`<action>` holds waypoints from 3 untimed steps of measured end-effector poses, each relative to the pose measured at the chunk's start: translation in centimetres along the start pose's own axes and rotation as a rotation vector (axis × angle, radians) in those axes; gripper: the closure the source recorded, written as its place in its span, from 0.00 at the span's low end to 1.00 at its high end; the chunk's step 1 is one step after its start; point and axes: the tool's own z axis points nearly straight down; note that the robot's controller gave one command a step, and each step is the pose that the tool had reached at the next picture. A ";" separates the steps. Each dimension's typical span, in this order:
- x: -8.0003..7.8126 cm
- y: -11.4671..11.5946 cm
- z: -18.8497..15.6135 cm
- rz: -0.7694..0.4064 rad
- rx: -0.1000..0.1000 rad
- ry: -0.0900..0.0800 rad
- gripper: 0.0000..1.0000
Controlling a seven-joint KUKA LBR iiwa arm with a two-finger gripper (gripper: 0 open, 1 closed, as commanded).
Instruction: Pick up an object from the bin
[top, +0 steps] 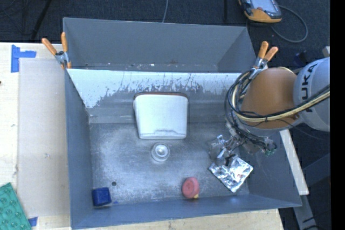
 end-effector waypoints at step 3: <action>6.7 -1.4 -0.1 -0.239 0.000 -0.004 1.00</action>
Offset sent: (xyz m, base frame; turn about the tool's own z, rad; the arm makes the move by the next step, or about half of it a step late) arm 0.0000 0.0000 0.0000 0.0000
